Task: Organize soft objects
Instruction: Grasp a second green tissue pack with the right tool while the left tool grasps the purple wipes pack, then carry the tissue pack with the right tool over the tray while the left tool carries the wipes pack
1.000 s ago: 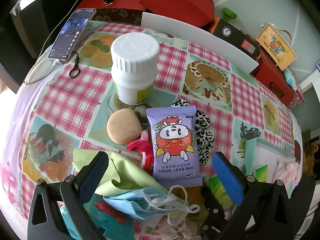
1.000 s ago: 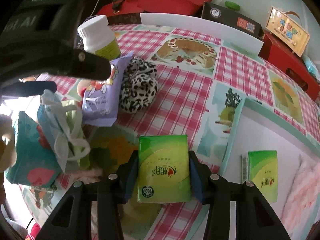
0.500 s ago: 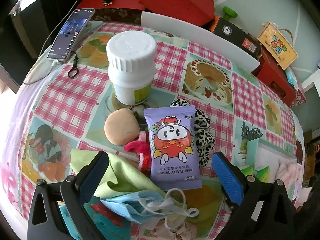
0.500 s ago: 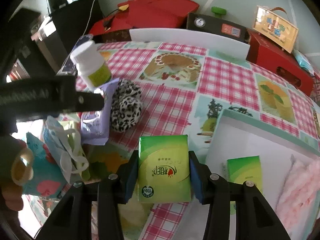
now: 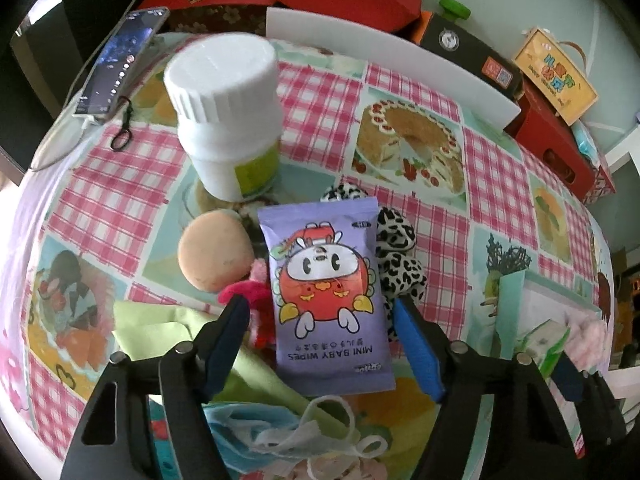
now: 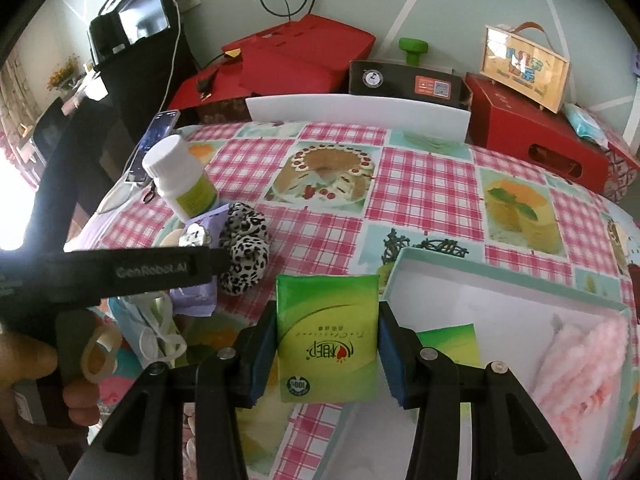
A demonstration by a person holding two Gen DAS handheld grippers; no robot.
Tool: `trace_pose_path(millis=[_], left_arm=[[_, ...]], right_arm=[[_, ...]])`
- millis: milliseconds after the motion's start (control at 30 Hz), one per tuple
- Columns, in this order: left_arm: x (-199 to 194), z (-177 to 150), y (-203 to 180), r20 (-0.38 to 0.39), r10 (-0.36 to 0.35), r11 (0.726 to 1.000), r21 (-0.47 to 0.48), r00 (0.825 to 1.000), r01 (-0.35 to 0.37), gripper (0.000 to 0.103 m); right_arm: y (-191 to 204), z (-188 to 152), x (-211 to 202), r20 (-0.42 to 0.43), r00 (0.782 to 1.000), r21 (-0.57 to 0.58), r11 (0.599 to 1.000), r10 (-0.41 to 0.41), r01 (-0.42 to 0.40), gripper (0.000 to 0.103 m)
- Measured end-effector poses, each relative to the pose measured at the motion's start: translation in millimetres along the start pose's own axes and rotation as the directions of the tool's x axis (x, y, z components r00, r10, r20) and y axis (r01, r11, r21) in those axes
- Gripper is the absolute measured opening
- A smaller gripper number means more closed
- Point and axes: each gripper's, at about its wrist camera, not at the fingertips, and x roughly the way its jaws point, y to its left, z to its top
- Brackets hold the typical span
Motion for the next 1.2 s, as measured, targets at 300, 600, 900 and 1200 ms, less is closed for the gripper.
trace_pose_path(millis=[300,600,900,1200], left_arm=[[-2,-1,-1,0.021,-0.021,1.0,0.004,1.0,0.021,0.054],[-15,0,4,0.054,-0.041,0.999,-0.001,0.998,0.041,0.054],[-36,0,9,0.106,-0.059,0.998,-0.021,0.993,0.062,0.054],[-79,0,7,0.264,-0.096,0.995,-0.012,0.96,0.103,0.054]], right_arm=[[-4,-1,0,-0.006,1.0,0.014,1.0,-0.002,0.002,0.05],[-6,-2,0,-0.004,1.0,0.024,1.0,-0.006,0.006,0.05],[-9,-2,-3,0.006,1.0,0.04,0.999,-0.009,0.009,0.05],[-14,3,-23,0.078,0.997,0.064,0.998,-0.011,0.006,0.05]])
